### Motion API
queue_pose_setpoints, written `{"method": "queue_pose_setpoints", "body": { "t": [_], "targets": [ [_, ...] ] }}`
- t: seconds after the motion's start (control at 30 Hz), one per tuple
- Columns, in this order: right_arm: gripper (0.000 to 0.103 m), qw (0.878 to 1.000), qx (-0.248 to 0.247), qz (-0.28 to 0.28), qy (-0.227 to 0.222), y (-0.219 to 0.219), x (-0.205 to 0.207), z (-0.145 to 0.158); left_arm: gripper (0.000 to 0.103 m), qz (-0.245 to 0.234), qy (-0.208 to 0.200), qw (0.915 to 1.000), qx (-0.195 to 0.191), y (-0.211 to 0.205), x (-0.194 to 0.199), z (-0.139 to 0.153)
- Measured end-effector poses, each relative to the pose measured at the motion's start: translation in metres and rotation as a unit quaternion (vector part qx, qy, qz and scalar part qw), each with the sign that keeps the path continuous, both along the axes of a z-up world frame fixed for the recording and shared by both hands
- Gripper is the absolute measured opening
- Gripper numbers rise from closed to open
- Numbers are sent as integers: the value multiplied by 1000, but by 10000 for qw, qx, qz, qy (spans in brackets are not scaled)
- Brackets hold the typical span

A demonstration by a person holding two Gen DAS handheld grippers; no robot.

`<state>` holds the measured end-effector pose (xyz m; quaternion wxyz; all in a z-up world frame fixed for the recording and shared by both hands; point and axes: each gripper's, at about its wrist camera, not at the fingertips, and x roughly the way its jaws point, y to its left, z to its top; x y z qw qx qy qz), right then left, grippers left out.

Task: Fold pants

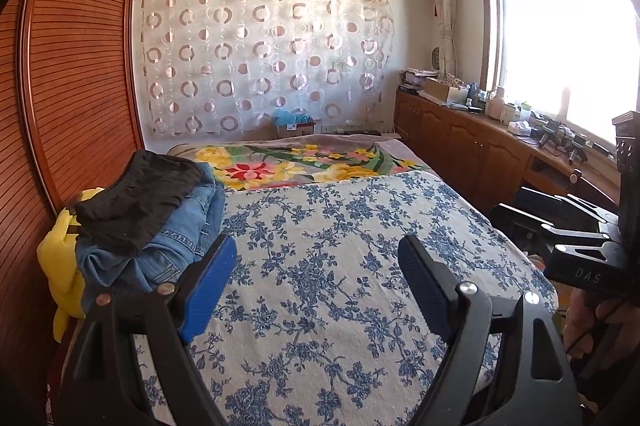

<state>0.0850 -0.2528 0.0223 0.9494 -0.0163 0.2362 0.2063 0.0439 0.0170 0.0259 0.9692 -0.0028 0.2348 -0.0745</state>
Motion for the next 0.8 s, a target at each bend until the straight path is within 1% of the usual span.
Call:
{"method": "queue_pose_setpoints", "body": {
  "t": [0.13,0.43,0.8],
  "targets": [
    [75,10000,13,-46,-76,-5,-12,7,83,14,10,10000,55,-2,-7,1],
    [75,9998,41,-113,-155,-9,-32,14,83,62,-19,10000,52,0,-21,6],
    [75,9992,105,-334,-204,-19,-48,8,84,173,-101,9998,85,-1,-37,4]
  ]
}}
